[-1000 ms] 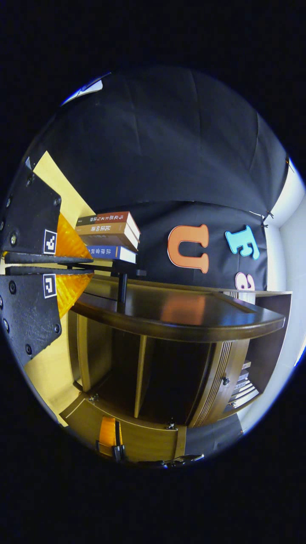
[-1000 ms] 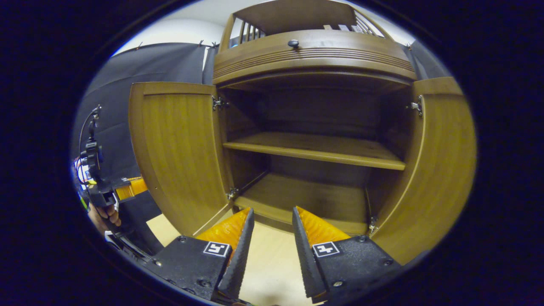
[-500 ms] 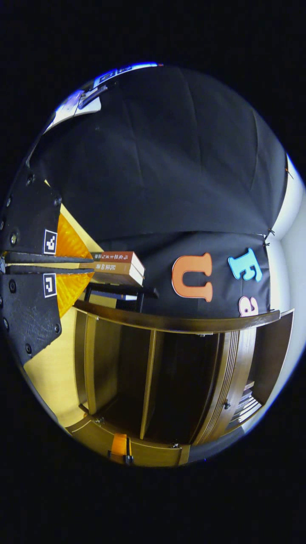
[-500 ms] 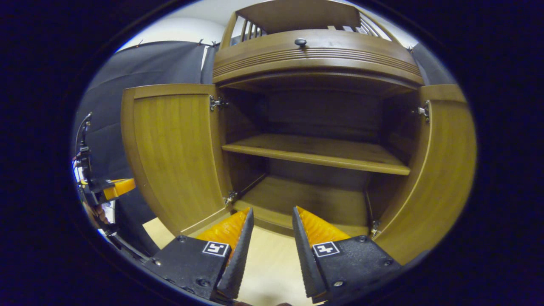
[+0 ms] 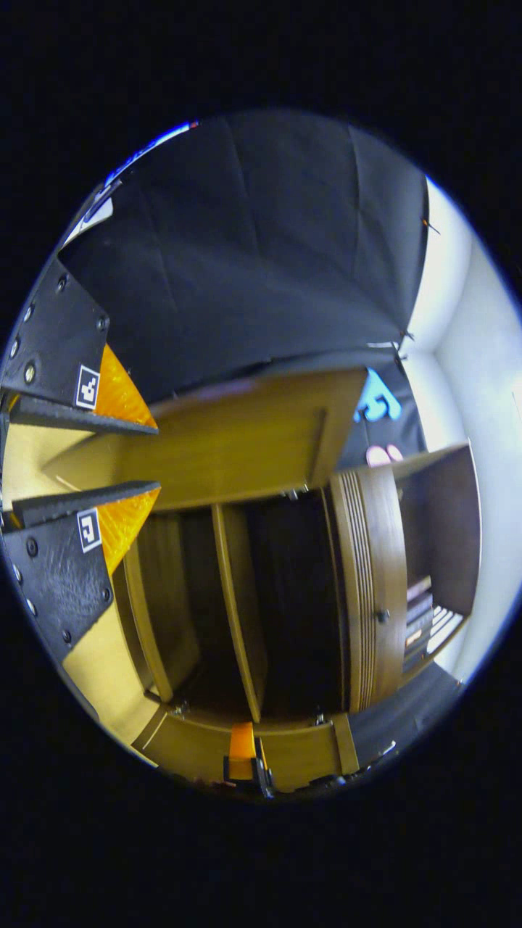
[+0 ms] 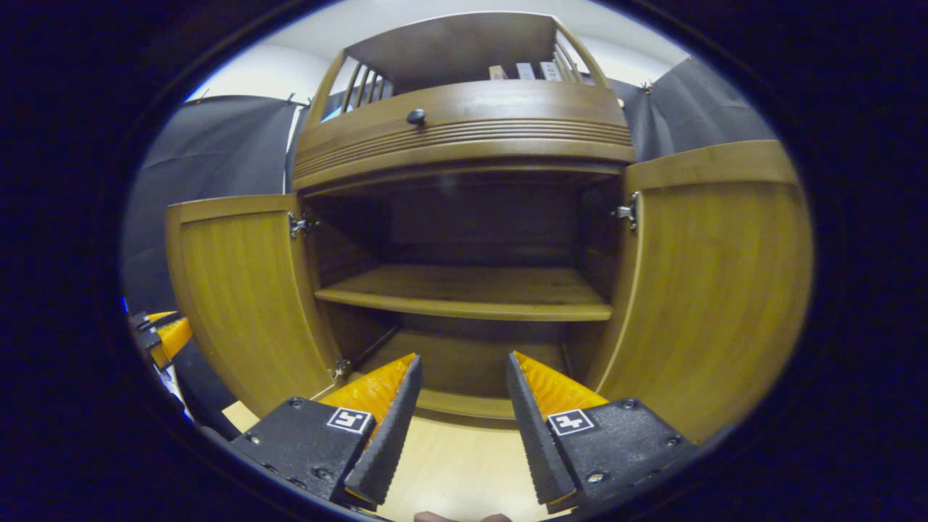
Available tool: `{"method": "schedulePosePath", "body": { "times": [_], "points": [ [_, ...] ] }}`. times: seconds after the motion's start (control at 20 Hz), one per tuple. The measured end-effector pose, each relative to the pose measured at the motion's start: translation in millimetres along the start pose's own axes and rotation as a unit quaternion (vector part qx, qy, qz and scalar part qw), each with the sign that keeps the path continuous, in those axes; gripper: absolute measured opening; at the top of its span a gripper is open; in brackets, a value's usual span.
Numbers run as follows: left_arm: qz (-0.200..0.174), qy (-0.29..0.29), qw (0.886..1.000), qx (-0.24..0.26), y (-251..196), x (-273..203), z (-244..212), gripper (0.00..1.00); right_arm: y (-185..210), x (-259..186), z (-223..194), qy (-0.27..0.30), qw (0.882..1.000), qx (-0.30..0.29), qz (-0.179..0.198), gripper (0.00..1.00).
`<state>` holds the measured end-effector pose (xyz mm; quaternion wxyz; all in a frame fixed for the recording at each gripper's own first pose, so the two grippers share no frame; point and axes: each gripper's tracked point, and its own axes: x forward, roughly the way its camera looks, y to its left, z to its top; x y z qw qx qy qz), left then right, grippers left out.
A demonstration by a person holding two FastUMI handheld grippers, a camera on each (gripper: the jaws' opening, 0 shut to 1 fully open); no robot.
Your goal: Open the right door of the double-door shoe cabinet with the right hand, and open the left door with the left hand.
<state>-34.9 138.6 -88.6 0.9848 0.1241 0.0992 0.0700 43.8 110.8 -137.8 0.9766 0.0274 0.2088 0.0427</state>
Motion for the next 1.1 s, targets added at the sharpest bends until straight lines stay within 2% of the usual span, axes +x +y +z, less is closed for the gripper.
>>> {"method": "schedulePosePath", "body": {
  "times": [0.05,0.1,0.15,0.2,0.3,0.35,0.4,0.45,0.5,0.6,0.65,0.7,0.8,0.9,0.95,1.0,1.1],
  "points": [
    [-0.024,-0.006,1.0,-0.002,-18.6,4.9,6.4,0.38,-5.2,-5.1,5.1,-0.006,1.0,0.004,-0.004,0.75],
    [-0.044,-0.009,0.999,-0.003,-36.8,9.9,9.4,0.49,-11.7,-9.6,10.2,-0.012,1.0,0.006,-0.011,0.75],
    [-0.06,-0.009,0.998,-0.006,-51.8,14.0,12.3,0.45,-15.2,-14.7,13.1,-0.019,1.0,0.005,-0.013,0.8],
    [-0.075,-0.011,0.997,-0.014,-65.1,15.8,16.7,0.48,-20.8,-20.1,16.4,-0.025,1.0,0.002,-0.017,0.81],
    [-0.102,-0.014,0.994,-0.041,-89.3,15.8,29.0,0.49,-29.9,-31.3,22.2,-0.034,0.999,-0.003,-0.026,0.81],
    [-0.113,-0.015,0.992,-0.057,-97.3,17.1,33.4,0.52,-33.9,-37.6,25.9,-0.039,0.999,-0.003,-0.03,0.84],
    [-0.122,-0.017,0.99,-0.07,-103.6,19.6,37.7,0.61,-38.6,-43.1,29.9,-0.045,0.998,-0.001,-0.034,0.84],
    [-0.126,-0.019,0.989,-0.078,-109.4,19.4,41.8,0.71,-41.1,-49.8,34.0,-0.051,0.998,0.002,-0.037,0.84],
    [-0.127,-0.018,0.988,-0.082,-113.1,19.9,45.9,0.72,-44.1,-54.0,37.6,-0.057,0.998,0.006,-0.039,0.84],
    [-0.129,-0.029,0.988,-0.076,-120.9,21.0,55.9,0.67,-49.0,-62.6,41.8,-0.064,0.997,0.012,-0.044,0.84],
    [-0.134,-0.035,0.988,-0.072,-126.1,21.5,60.9,0.78,-52.1,-65.8,42.1,-0.066,0.996,0.014,-0.05,0.81],
    [-0.139,-0.039,0.987,-0.069,-131.4,21.4,65.4,0.93,-54.1,-69.5,43.0,-0.068,0.996,0.015,-0.054,0.84],
    [-0.143,-0.049,0.986,-0.066,-136.8,19.0,72.3,0.96,-59.3,-75.0,43.8,-0.071,0.995,0.016,-0.066,0.84],
    [-0.14,-0.054,0.986,-0.067,-140.0,18.6,76.3,0.96,-60.4,-80.8,41.3,-0.071,0.994,0.027,-0.076,0.84],
    [-0.135,-0.053,0.987,-0.07,-138.5,17.1,75.4,1.0,-60.8,-80.8,38.2,-0.069,0.994,0.028,-0.08,0.84],
    [-0.133,-0.051,0.987,-0.075,-138.2,17.3,73.9,0.96,-61.2,-81.0,37.2,-0.068,0.994,0.028,-0.082,0.84],
    [-0.129,-0.043,0.987,-0.083,-137.5,17.5,69.7,0.96,-62.1,-82.5,37.4,-0.068,0.994,0.024,-0.086,0.84]
  ]
}}
